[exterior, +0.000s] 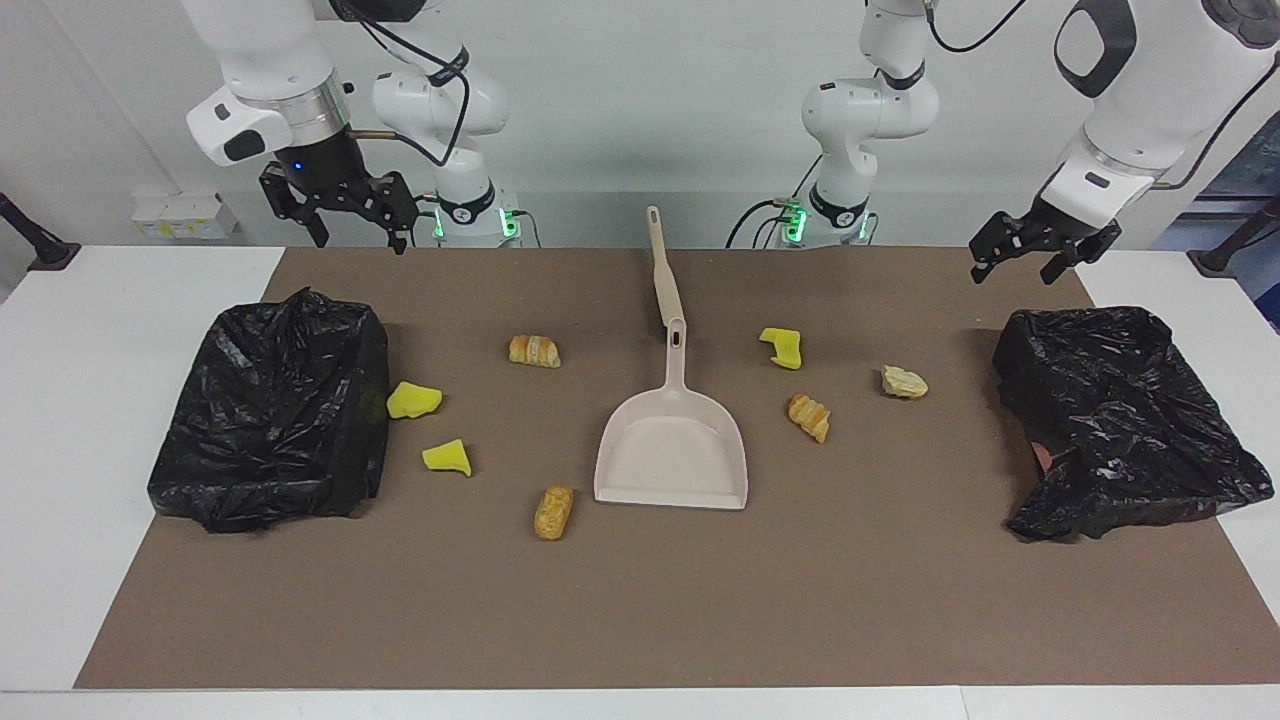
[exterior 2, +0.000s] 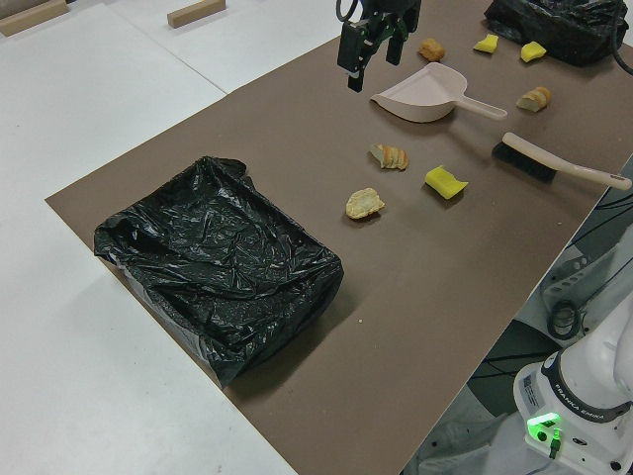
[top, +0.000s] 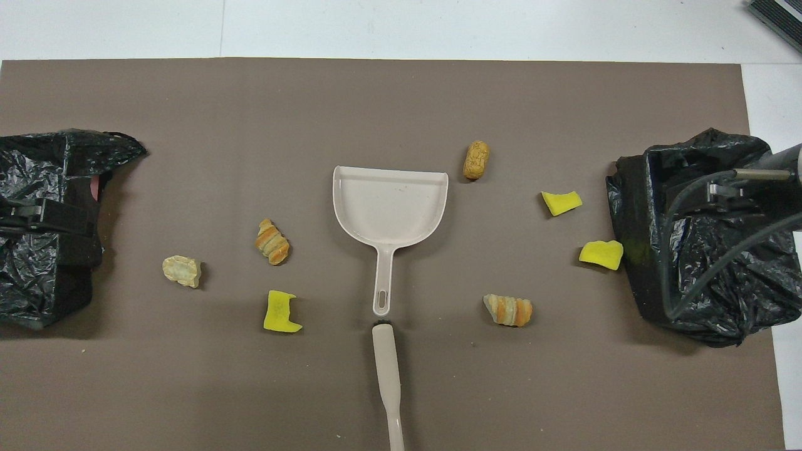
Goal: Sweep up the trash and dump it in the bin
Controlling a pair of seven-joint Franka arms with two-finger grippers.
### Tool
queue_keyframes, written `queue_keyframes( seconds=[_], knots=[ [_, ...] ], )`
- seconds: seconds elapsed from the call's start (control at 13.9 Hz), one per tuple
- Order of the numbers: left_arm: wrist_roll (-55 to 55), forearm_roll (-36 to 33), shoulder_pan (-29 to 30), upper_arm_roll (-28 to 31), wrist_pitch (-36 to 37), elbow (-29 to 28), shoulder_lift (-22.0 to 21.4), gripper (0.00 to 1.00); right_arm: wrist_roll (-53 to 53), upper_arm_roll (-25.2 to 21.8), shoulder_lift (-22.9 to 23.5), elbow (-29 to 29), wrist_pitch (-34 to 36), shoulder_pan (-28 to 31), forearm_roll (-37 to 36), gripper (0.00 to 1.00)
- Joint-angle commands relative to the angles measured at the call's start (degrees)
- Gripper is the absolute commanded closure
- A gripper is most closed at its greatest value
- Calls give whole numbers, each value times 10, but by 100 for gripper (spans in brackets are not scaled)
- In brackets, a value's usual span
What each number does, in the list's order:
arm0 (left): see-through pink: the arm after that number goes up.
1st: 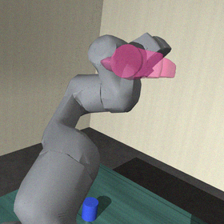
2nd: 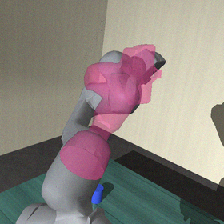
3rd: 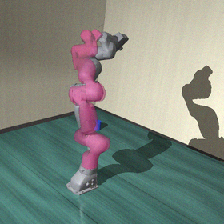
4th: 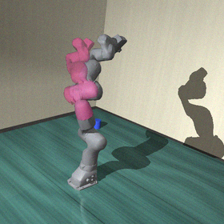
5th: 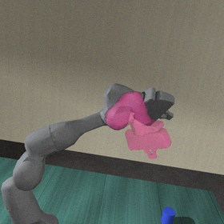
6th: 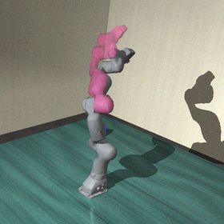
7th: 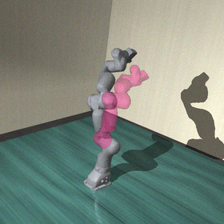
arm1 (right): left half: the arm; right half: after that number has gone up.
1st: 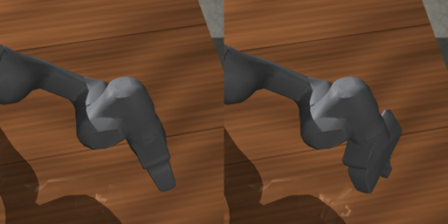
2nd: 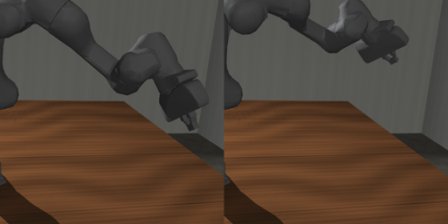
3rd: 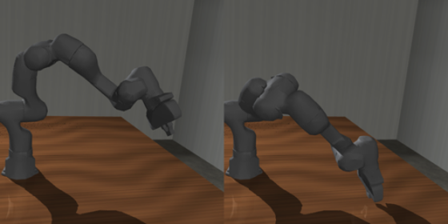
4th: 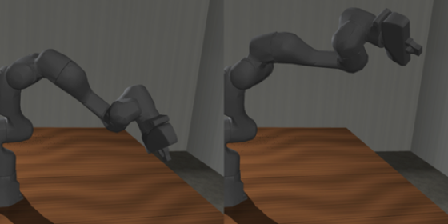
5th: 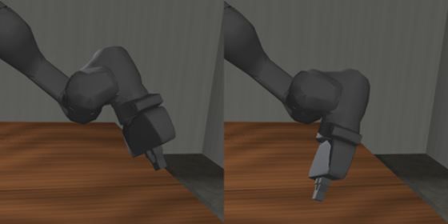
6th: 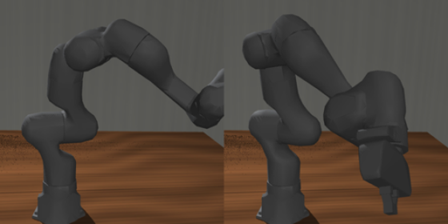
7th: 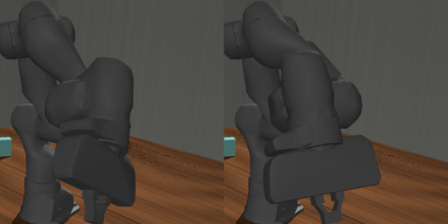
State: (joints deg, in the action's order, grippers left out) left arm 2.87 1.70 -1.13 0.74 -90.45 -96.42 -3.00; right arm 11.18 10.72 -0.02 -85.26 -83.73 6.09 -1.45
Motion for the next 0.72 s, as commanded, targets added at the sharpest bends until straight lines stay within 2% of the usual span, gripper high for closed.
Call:
queue_keyframes(
  seconds=[0.0,0.51,0.65],
  knots=[
    [9,-6,-3,1,0,-3,-7,0,-9,2,-3,-1,9,2,9,0],
    [4,-6,-10,-2,-5,-6,-8,0,-14,2,-3,-3,8,7,12,0],
    [6,-6,-15,-5,-6,-21,-11,0,4,1,-9,-23,-27,1,35,0]
  ],
)
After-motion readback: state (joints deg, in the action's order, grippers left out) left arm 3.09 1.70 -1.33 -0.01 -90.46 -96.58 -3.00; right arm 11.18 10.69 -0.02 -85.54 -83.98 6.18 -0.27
